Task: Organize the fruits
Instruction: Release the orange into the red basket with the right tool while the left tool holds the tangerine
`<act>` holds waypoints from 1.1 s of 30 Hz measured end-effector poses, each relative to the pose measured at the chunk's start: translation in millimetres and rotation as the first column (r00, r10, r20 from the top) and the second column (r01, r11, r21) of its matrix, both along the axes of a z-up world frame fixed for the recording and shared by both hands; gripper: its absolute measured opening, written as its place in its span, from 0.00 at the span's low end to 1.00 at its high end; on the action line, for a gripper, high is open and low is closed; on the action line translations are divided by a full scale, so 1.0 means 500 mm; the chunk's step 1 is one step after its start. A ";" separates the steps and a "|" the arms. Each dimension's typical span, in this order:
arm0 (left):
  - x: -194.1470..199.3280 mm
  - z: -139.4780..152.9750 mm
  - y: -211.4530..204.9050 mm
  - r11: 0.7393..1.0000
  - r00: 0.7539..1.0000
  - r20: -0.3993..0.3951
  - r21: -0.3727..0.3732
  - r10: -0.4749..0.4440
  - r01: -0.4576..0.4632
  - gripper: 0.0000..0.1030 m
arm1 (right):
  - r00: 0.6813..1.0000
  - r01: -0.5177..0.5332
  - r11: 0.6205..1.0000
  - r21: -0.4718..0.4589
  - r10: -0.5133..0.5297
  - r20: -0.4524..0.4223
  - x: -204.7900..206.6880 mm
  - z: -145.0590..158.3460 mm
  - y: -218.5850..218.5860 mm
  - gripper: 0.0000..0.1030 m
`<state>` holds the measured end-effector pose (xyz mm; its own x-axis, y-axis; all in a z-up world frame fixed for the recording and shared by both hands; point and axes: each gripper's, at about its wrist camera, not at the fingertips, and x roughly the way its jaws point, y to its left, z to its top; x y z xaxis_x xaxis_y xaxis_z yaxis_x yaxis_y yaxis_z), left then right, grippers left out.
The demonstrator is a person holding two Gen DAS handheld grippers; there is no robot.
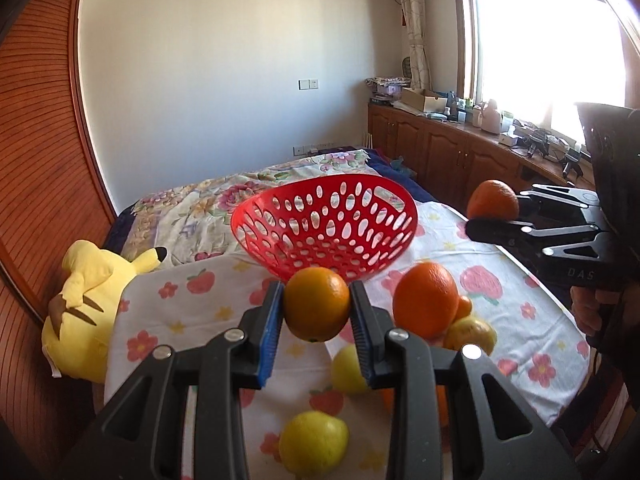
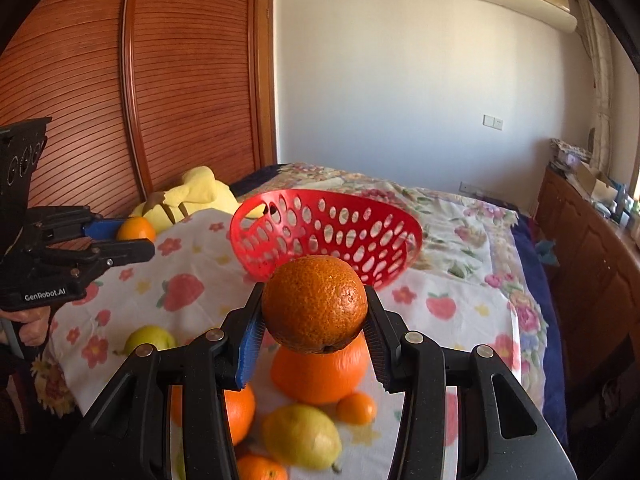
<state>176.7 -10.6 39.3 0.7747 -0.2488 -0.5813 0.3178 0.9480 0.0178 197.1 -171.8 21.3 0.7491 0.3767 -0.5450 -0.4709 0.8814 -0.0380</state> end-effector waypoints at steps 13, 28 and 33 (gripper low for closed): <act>0.188 -0.043 -0.044 1.000 0.997 -0.068 -0.005 -0.023 0.022 0.30 | 0.985 -0.085 0.994 -0.072 0.073 -0.154 0.194 -0.068 0.057 0.45; 0.269 -0.090 -0.049 1.000 0.994 -0.107 -0.006 -0.020 0.020 0.30 | 0.963 -0.102 0.991 -0.089 0.076 -0.258 0.268 -0.119 0.058 0.45; 0.280 -0.096 -0.057 1.000 0.993 -0.117 0.001 -0.026 0.026 0.30 | 0.961 -0.108 0.989 -0.097 0.079 -0.264 0.273 -0.126 0.064 0.46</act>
